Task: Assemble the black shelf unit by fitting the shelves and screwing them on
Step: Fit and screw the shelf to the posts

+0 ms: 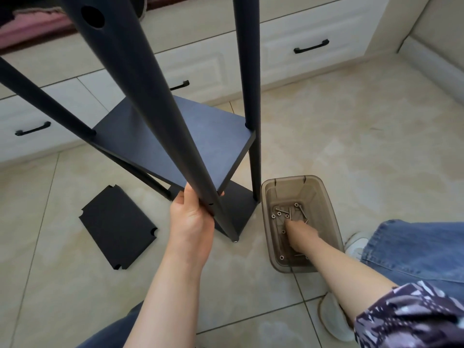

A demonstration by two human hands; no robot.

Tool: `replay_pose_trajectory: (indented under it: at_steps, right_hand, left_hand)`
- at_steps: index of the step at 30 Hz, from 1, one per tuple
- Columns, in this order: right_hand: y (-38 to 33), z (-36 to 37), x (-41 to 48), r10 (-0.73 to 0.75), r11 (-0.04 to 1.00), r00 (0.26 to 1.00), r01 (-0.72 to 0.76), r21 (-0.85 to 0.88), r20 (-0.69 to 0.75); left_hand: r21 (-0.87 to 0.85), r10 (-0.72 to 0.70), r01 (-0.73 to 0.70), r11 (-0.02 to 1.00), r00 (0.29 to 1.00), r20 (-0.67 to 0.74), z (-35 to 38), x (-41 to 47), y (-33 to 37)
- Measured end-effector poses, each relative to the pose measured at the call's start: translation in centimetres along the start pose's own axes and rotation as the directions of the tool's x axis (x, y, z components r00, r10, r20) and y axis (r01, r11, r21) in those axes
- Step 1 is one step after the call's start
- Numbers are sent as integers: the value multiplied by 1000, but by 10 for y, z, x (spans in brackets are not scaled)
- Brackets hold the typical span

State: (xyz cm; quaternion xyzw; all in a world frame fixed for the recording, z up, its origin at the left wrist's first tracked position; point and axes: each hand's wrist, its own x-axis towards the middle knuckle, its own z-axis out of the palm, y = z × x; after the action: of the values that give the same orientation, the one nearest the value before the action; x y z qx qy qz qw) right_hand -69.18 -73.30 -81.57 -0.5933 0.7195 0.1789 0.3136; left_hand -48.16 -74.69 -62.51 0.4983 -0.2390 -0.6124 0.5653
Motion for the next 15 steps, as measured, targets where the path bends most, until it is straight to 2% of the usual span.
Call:
replay_pose_trajectory:
  at_steps: [5,8,12,15]
  right_hand:
    - [1,-1,-4,-24,999,999,22,-47,-49]
    - [0,-5,-8,-11,1000,995,11,-10,-103]
    - [-6,-7,-19,78,985,977,-45,166,-198]
    - [-17,-11,-34,164,918,942,-38,394,-292]
  left_hand:
    - [-8,-20,20,1000,1000,1,-2,2,-1]
    - [-15,-21,21,1000,1000,-5,-2,2,-1]
    - [-8,-29,29,1000,1000,5,0,0,1]
    - [-24,-62,62,998,998,24,3,-3,6]
